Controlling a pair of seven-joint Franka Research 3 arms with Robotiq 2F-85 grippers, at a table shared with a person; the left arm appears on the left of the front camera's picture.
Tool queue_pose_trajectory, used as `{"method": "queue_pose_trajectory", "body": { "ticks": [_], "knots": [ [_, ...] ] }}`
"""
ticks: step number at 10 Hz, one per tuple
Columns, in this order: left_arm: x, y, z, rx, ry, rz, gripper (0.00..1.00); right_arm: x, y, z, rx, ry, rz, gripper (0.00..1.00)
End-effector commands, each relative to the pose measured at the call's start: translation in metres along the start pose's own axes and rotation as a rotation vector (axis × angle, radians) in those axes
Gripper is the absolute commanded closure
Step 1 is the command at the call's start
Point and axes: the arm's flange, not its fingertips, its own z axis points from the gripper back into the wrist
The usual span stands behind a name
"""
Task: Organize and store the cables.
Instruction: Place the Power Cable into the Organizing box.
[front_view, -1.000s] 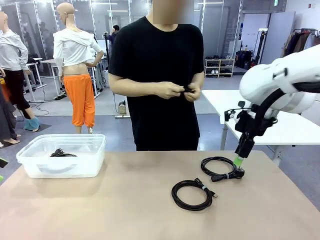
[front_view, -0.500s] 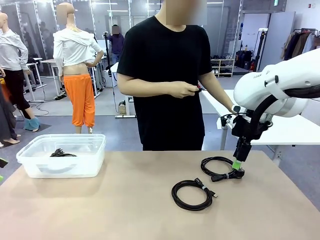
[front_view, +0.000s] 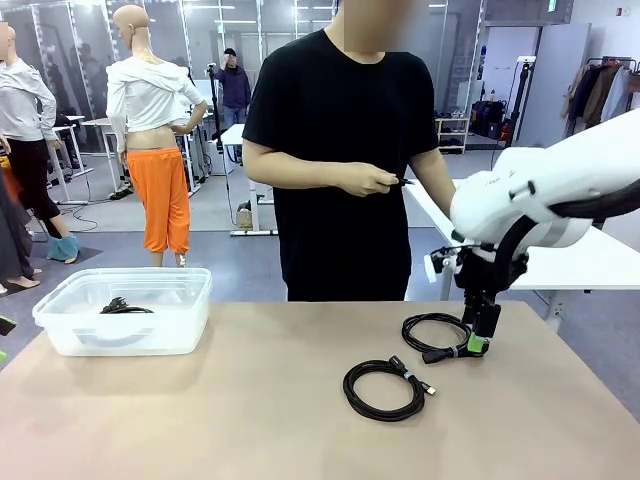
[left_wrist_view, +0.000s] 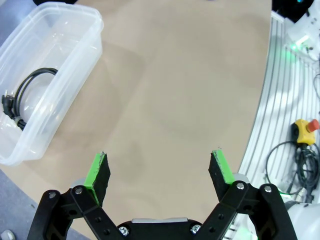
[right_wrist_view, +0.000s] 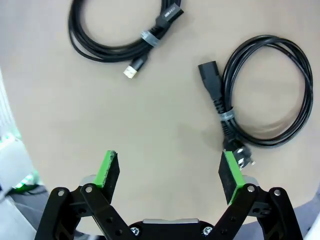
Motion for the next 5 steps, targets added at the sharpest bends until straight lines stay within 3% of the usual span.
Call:
{"method": "queue_pose_trajectory", "body": {
  "ticks": [1,5],
  "knots": [
    [0.001,-0.002,0.000,-0.008,-0.006,0.014,0.00,0.004,-0.027,-0.028,-0.046,0.071,0.140,0.00],
    [0.001,-0.002,0.000,-0.008,-0.006,0.014,0.00,0.014,-0.062,-0.049,-0.032,0.131,0.183,0.00]
  ]
}}
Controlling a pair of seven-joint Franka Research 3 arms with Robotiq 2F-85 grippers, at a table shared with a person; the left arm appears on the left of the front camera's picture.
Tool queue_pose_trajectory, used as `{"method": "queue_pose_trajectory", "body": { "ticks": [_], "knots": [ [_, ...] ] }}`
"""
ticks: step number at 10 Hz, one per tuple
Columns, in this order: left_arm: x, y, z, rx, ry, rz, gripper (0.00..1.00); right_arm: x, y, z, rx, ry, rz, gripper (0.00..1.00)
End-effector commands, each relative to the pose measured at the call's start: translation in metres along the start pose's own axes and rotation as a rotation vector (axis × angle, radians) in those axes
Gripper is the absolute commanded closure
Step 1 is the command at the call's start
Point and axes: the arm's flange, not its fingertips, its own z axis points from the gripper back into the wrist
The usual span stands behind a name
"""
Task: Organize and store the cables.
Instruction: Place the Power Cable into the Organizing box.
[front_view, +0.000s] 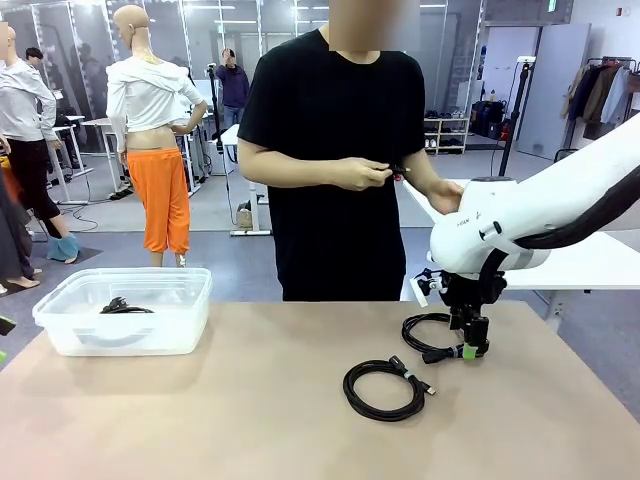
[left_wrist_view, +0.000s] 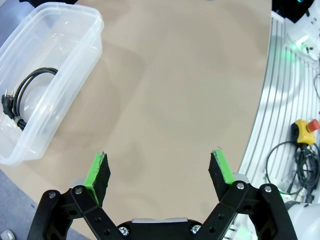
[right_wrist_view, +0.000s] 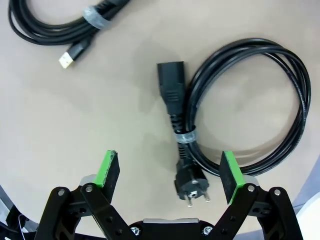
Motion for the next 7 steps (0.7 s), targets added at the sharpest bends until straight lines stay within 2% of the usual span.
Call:
{"method": "queue_pose_trajectory", "body": {
  "ticks": [1,5,6,7],
  "knots": [
    [0.001,-0.002,0.000,-0.008,-0.006,0.013,0.00,0.000,-0.025,-0.003,0.034,0.019,0.022,0.00],
    [0.001,-0.002,0.000,-0.008,-0.006,0.013,0.00,0.010,-0.044,-0.020,0.072,0.027,0.032,0.00],
    [0.001,-0.002,0.000,-0.008,-0.006,0.013,0.00,0.012,-0.045,-0.024,0.092,0.030,0.038,0.16],
    [0.001,-0.002,0.000,-0.008,-0.006,0.013,0.00,0.012,-0.043,-0.026,0.098,0.037,0.040,0.57]
  ]
}}
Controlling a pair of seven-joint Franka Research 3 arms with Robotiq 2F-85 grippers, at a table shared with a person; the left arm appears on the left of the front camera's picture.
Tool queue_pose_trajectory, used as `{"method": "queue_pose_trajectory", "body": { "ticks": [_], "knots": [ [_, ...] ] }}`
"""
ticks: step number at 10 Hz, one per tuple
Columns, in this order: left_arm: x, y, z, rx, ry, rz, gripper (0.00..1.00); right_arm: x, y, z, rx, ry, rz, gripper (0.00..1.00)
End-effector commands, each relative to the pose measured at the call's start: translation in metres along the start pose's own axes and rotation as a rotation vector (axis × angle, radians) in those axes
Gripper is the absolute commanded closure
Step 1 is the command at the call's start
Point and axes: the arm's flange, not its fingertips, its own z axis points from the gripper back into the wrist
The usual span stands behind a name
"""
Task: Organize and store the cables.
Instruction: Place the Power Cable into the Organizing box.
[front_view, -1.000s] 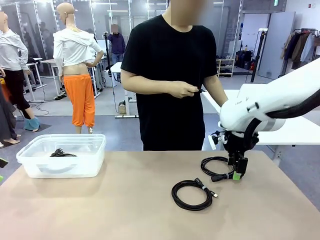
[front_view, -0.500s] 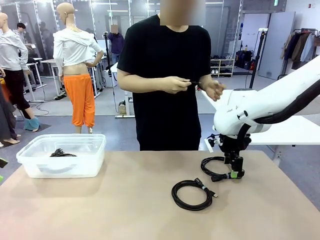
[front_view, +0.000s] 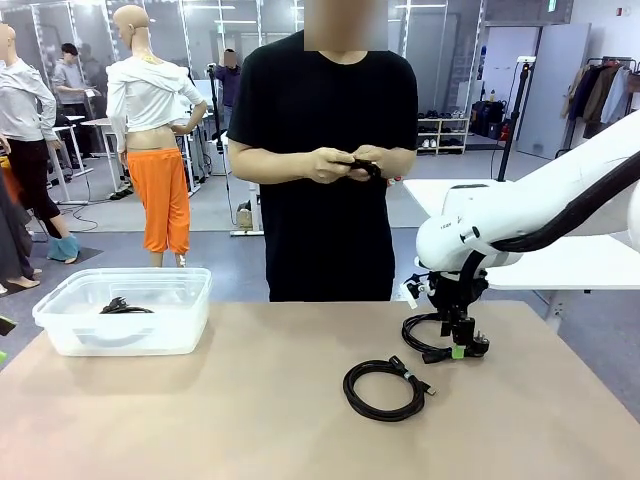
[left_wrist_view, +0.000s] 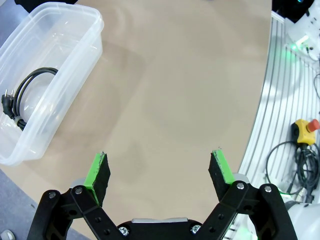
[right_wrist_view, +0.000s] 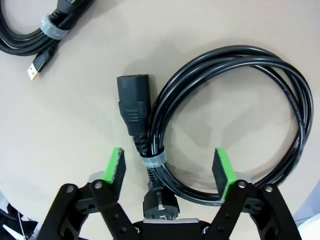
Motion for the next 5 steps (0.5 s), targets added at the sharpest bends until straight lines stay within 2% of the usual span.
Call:
{"method": "queue_pose_trajectory", "body": {
  "ticks": [1,2,4,5],
  "knots": [
    [0.0009,-0.0017,-0.0001,-0.008,-0.007,0.013,0.00,-0.0006,-0.0036,-0.0004,0.019,0.017,0.008,0.75],
    [0.0009,-0.0017,-0.0001,-0.008,-0.007,0.013,0.00,-0.0014,-0.0024,-0.0029,0.021,0.012,0.011,1.00],
    [0.0009,-0.0017,-0.0001,-0.008,-0.007,0.013,0.00,-0.0028,-0.0003,-0.0062,0.020,0.011,0.012,1.00],
    [0.0009,-0.0017,-0.0001,-0.008,-0.007,0.013,0.00,-0.0036,0.0008,-0.0050,0.016,0.008,0.011,0.95]
  ]
}}
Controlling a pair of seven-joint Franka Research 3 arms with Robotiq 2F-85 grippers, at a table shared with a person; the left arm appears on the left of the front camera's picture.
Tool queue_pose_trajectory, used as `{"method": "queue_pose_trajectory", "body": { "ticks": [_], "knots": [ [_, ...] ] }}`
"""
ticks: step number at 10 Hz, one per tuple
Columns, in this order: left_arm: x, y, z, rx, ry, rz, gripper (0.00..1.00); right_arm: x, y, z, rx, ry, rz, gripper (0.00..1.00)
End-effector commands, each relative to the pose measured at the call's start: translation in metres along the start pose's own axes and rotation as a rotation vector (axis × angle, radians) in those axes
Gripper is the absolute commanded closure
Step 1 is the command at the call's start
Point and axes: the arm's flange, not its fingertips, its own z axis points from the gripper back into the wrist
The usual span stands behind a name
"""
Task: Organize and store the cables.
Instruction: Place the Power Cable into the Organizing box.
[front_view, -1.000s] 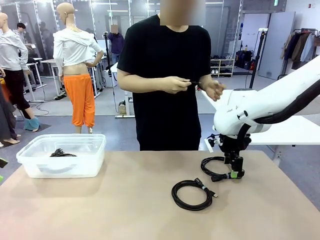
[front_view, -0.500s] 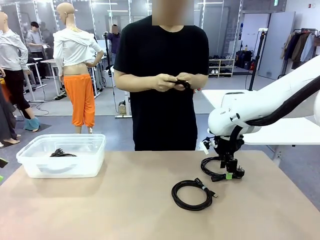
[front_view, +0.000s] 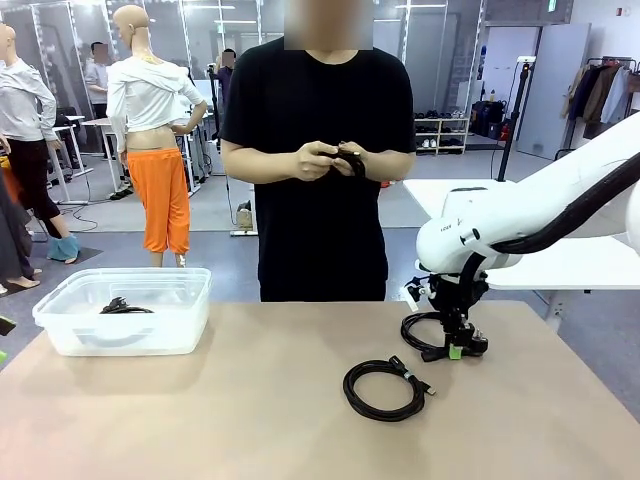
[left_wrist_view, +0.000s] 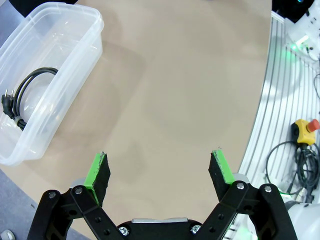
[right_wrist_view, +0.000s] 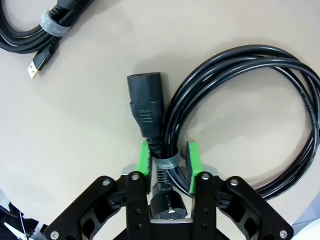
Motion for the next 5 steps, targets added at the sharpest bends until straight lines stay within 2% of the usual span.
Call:
{"method": "queue_pose_trajectory", "body": {
  "ticks": [1,3,5],
  "knots": [
    [0.001,-0.002,0.000,-0.008,-0.007,0.013,0.00,-0.001,0.001,0.001,-0.001,0.001,0.018,1.00],
    [0.001,-0.002,0.000,-0.008,-0.007,0.013,0.00,-0.001,0.002,0.004,-0.004,0.013,0.016,1.00],
    [0.001,-0.002,0.000,-0.008,-0.007,0.013,0.00,0.002,0.013,0.040,-0.059,-0.003,0.003,1.00]
  ]
}}
